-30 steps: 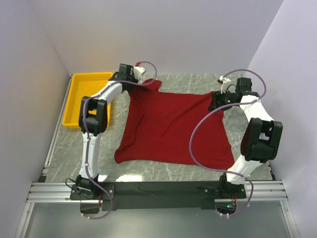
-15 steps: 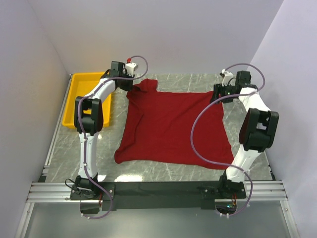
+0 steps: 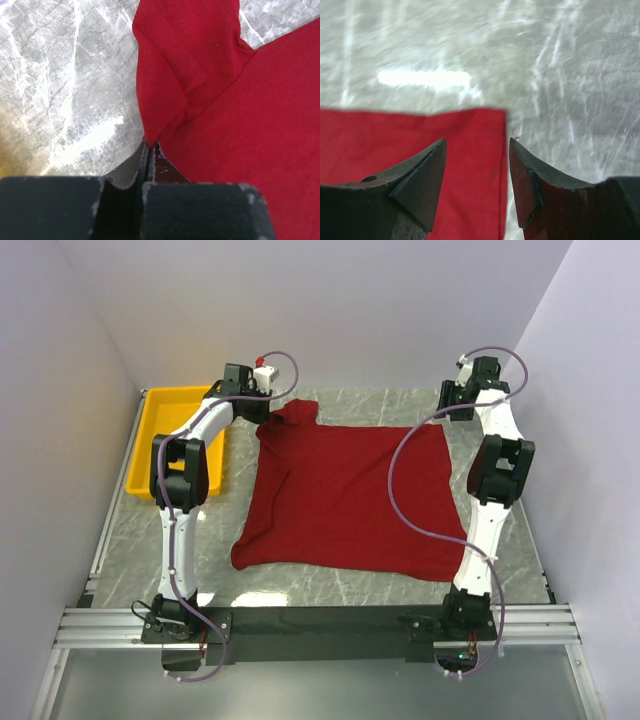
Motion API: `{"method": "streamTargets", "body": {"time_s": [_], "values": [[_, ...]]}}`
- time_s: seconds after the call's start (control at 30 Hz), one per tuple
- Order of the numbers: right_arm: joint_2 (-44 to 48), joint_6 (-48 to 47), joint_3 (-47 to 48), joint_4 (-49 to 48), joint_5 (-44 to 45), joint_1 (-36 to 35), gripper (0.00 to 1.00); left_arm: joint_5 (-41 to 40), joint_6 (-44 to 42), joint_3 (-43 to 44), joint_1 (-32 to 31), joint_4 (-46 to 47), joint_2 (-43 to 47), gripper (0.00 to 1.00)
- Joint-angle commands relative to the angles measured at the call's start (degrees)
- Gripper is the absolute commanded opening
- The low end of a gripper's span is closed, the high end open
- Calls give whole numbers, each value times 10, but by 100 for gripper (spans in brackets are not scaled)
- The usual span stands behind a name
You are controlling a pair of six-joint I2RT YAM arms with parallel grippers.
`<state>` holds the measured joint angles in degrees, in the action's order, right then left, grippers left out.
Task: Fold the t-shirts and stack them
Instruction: Flatten the tshirt out
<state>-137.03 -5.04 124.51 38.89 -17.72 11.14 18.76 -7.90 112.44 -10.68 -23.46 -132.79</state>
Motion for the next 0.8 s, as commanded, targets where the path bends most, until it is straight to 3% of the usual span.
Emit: {"method": "streamTargets", "body": {"time_s": [0.0, 0.77], "values": [[-39, 35, 81, 52, 46, 2, 60, 20, 16, 18, 1, 13, 14, 0], [-110, 50, 134, 106, 59, -18, 58, 41, 61, 10, 1, 34, 18, 0]]}}
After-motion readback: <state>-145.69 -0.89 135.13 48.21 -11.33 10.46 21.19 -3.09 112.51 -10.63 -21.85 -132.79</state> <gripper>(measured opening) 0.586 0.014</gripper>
